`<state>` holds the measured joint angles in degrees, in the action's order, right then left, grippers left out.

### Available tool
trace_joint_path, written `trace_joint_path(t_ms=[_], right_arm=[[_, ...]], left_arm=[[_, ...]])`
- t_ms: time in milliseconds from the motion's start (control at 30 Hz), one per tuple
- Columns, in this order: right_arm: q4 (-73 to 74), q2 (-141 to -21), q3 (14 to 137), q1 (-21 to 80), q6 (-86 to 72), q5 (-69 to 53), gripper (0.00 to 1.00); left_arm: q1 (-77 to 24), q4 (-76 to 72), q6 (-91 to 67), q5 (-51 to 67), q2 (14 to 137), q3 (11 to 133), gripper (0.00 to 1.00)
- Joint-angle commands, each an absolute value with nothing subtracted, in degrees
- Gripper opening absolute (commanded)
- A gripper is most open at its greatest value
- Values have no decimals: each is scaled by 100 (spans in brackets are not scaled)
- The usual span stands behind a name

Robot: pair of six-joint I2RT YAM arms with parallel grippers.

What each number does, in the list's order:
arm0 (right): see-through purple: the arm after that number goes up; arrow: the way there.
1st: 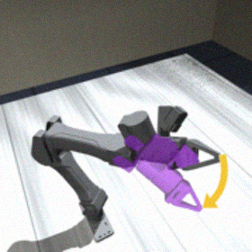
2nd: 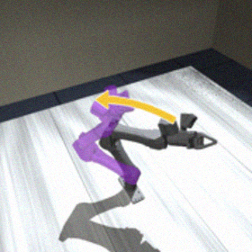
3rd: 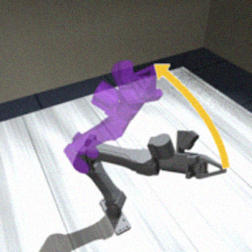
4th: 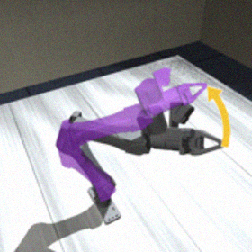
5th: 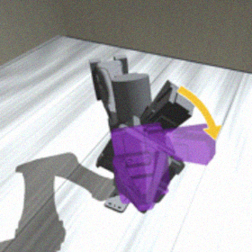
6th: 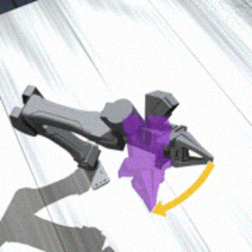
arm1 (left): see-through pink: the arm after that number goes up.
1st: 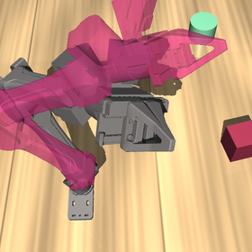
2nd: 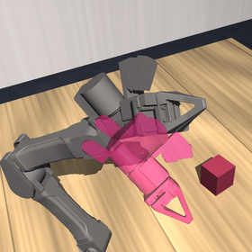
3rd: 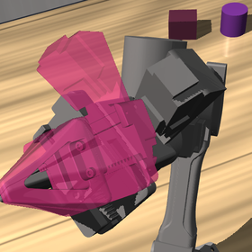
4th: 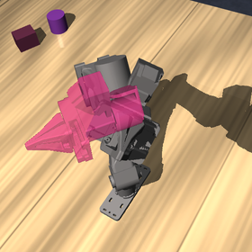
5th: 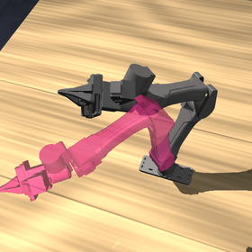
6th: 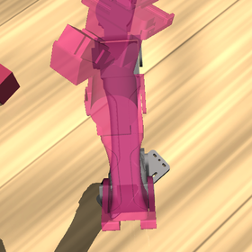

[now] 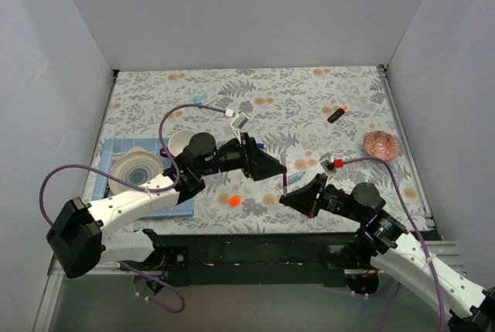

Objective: Insert the pens into the pen caps

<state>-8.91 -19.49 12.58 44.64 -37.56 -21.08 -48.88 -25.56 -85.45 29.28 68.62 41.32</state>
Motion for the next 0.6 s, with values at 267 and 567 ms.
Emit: trace_joint_path(t_ms=[267, 567], right_arm=[[-1107, -1916, 1503, 4465, -3841, -2294, 1], [-1151, -2004, 1503, 4456, -3850, -2434, 1]], left_arm=[[-4896, -2426, -8244, 2566, 7260, 4852, 53], [-4896, -2408, -8323, 2637, 7321, 4966, 0]])
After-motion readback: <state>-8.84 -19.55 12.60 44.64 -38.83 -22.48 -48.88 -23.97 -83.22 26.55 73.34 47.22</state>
